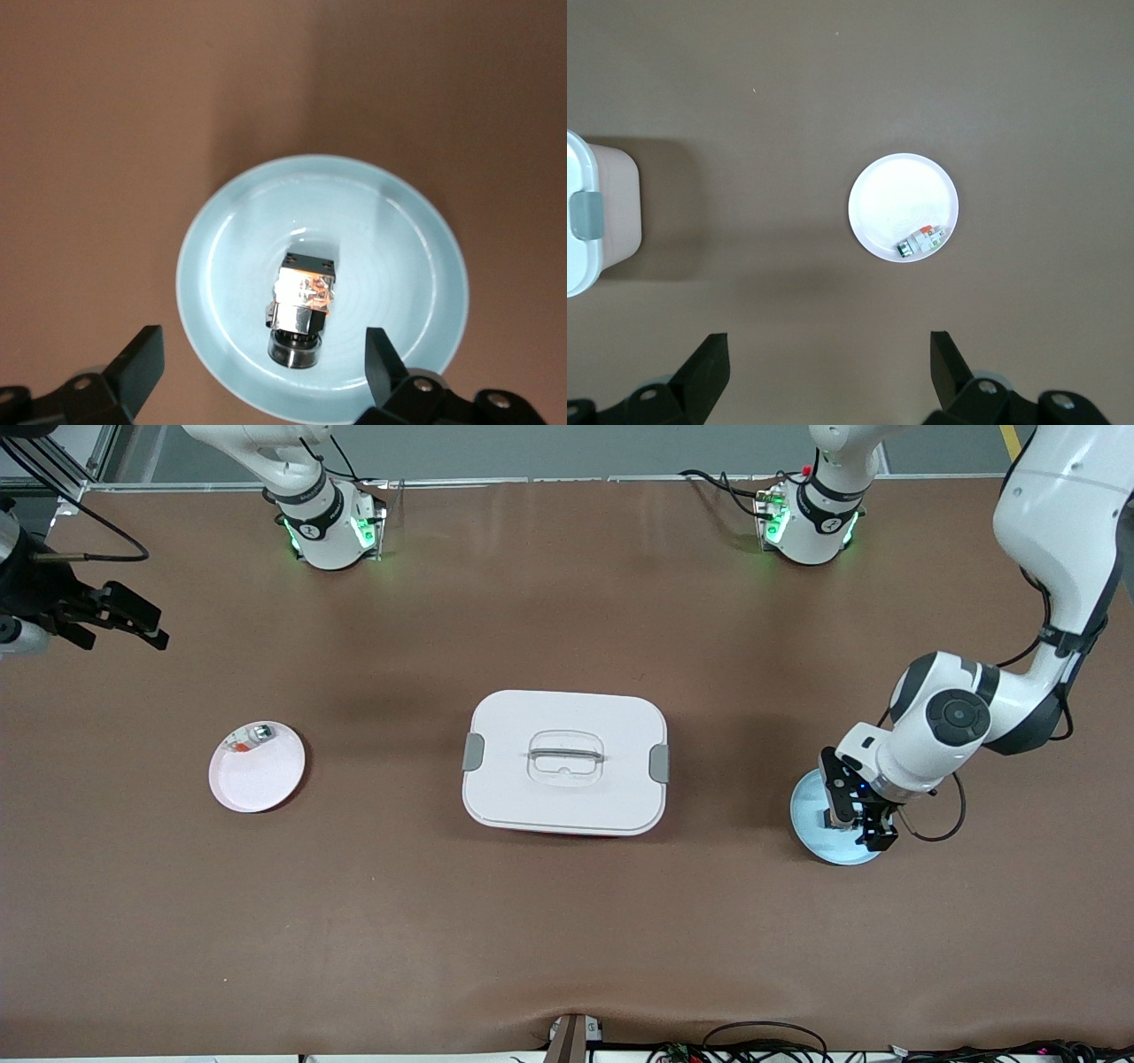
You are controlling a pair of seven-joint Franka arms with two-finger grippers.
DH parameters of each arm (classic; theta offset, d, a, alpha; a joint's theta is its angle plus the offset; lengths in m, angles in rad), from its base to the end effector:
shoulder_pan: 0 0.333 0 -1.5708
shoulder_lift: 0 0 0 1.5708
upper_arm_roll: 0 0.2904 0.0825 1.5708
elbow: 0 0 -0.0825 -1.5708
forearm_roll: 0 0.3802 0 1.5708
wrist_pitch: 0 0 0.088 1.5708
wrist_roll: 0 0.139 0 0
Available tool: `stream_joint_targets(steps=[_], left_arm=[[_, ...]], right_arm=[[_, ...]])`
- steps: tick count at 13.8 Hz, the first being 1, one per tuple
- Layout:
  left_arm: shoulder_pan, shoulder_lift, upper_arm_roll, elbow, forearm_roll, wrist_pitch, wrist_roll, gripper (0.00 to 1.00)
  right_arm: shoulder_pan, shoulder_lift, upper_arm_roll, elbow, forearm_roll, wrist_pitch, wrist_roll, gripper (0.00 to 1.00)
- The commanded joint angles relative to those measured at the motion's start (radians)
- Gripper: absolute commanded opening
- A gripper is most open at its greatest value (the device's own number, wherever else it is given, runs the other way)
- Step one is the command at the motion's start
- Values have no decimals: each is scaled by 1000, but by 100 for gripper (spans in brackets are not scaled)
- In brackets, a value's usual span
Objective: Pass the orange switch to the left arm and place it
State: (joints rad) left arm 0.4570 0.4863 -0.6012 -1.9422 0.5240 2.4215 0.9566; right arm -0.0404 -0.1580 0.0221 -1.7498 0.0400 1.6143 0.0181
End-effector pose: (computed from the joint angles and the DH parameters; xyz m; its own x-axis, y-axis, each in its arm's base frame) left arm 0.6153 -0.0703 0.2268 0.1595 -0.9865 -0.0372 -0.9777 -0.1527 -0.1439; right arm 0.5088 -0.0032 0.5703 0.9990 -0.0383 0.0218 -0.0375 -0.9986 -0.0369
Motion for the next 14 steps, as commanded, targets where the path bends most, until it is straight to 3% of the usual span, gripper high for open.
stream_joint_targets(steps=[1,5,8,14], left_arm=[[12,-144,-19,-12,-157,-88,-96,100],[34,-196,-14,165,-381,-345,-159,100],[72,-195,-12,290,-398,-519,-222,100],[141,-196,-14,440,-522,-689,-367,100]], right_arm=[[-24,3,16,39,-14,-7,-6,100],[-26,23,18,55,-12,-14,-10,100],[-27,49,18,65,-14,-66,-17,100],[-29,72,16,108,-17,-73,-7,100]])
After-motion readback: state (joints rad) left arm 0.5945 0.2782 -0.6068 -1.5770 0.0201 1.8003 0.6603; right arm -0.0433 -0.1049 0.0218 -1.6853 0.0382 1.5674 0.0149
